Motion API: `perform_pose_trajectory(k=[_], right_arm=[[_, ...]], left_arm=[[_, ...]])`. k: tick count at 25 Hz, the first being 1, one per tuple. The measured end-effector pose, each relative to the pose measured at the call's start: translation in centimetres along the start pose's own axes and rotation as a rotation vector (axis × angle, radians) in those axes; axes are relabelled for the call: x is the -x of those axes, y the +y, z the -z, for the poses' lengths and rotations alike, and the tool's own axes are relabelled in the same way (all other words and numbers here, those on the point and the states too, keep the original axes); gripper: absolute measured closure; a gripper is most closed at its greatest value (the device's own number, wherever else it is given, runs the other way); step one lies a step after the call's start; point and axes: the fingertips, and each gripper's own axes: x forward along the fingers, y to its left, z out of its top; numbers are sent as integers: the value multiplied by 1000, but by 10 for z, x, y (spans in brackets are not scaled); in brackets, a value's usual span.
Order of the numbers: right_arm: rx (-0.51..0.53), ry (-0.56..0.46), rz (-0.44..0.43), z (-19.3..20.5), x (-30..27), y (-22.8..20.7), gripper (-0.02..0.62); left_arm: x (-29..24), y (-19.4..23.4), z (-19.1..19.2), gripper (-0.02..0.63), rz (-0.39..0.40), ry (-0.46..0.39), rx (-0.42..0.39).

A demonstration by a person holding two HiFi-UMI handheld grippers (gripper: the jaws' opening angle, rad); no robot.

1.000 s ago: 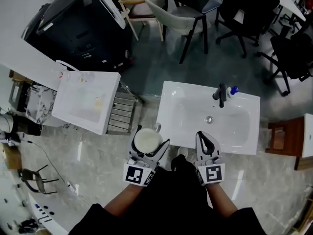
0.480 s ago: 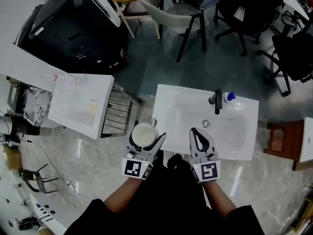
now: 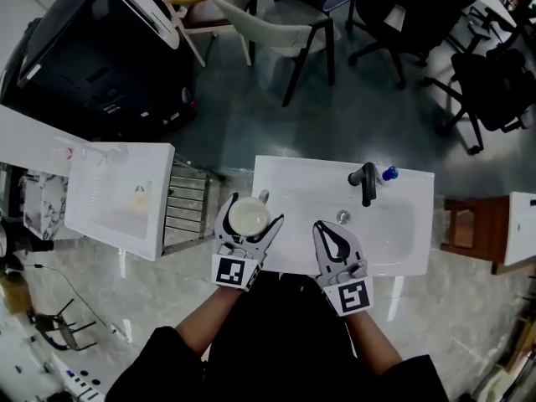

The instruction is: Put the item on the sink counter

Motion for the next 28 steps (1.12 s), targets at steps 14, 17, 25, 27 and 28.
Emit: perform_pose_trajectory(k=[14,17,25,27,28], right_arm=[[-43,135,123,45,-77,-18,561],[-68,179,132,63,-86,-18,562],[-120,270,131,100,-98,-27,561],[-125,258,127,107,-100,-31,562],[-129,246,133,107,-102,-33,561]], left_arm=[[-108,49,97,140,189,16,-98],[-125,60,120,140,198,37,-74],[-162,70,166,140,219,101,-54],[-166,68,178,140,230,114,-52],[-169,68,183,140,233,131,-54]])
